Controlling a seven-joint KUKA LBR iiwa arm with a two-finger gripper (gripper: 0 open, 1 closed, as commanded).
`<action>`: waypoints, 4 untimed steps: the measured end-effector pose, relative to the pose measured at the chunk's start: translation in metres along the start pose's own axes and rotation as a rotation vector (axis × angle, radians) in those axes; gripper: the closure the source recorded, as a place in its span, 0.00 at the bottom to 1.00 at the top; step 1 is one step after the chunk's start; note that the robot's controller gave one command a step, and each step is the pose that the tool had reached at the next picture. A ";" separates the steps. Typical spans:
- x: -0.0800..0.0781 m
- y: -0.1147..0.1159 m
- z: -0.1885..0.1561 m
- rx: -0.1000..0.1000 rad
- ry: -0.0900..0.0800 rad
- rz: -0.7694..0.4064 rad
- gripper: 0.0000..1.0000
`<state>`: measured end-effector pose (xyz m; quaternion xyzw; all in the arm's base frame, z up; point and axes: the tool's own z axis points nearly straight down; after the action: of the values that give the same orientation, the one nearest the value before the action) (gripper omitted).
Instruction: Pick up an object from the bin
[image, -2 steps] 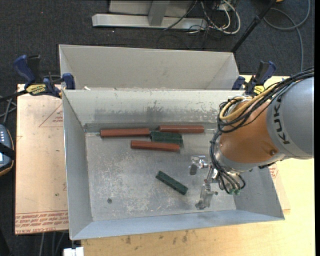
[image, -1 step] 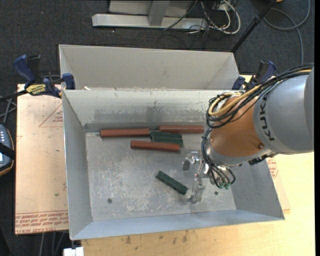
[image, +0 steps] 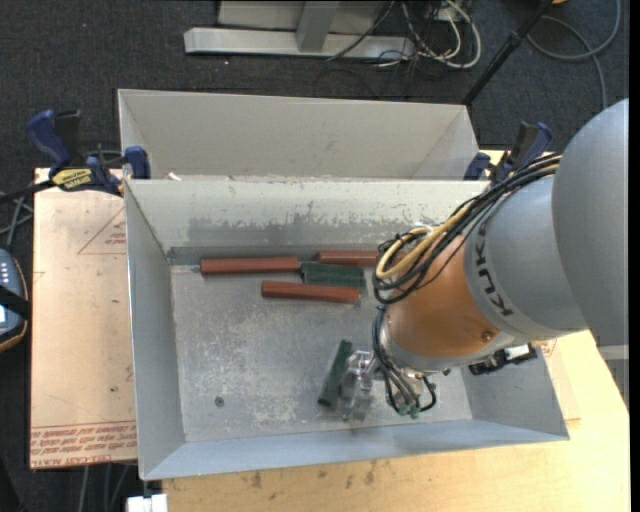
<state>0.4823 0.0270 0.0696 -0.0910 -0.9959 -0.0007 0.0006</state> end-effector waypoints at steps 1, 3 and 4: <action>0.000 0.000 0.000 0.000 0.000 0.000 1.00; -0.012 0.004 -0.092 0.001 -0.001 0.003 0.00; -0.012 0.006 -0.082 0.001 -0.001 0.006 0.00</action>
Offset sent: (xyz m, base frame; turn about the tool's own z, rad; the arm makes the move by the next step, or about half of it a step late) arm 0.0219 -0.0030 0.1199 -0.0070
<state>0.4952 0.0304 0.1516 -0.0940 -0.9956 -0.0001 0.0003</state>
